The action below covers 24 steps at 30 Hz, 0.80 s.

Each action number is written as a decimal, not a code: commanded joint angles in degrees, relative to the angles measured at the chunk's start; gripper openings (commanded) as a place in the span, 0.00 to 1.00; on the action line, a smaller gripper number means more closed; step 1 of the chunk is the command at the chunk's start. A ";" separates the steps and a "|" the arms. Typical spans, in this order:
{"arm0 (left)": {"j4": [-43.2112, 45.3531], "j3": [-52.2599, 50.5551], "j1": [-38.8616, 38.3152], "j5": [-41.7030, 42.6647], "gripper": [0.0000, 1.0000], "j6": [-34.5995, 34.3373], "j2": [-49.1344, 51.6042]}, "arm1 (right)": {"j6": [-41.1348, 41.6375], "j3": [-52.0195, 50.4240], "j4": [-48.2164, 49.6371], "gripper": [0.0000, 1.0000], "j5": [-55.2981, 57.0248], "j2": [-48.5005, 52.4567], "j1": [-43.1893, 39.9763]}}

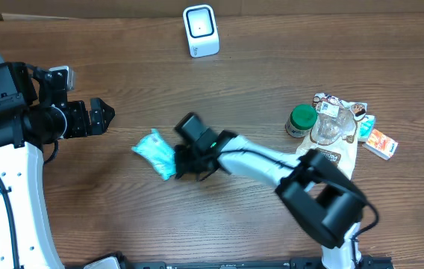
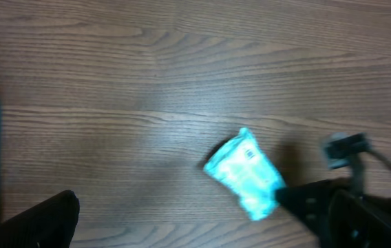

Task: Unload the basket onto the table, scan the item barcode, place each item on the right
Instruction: 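Grasp the teal wipes pack with the right gripper and lift it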

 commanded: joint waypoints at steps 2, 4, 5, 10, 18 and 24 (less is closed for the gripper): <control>0.00 0.37 -0.22 0.07 1.00 0.85 -0.09 | -28.61 2.40 -8.96 0.04 -9.09 -6.01 -8.11; 0.00 0.37 -0.20 0.07 1.00 0.83 -0.09 | -38.45 2.64 -12.46 0.04 -9.07 -6.03 -10.19; 0.02 0.37 -0.20 0.07 1.00 0.83 -0.09 | -44.09 2.64 -13.86 0.04 -9.01 -6.01 -11.08; 0.00 0.37 -0.22 0.07 1.00 0.85 -0.09 | -53.62 2.64 -13.18 0.09 -1.38 -6.01 -13.51; 0.00 0.37 -0.20 0.07 1.00 0.83 -0.09 | -14.34 2.97 -13.05 0.78 -0.15 -6.01 -18.80; 0.00 0.37 -0.20 0.04 1.00 0.85 -0.09 | -3.67 -2.01 -8.33 0.69 -13.40 -4.66 -17.97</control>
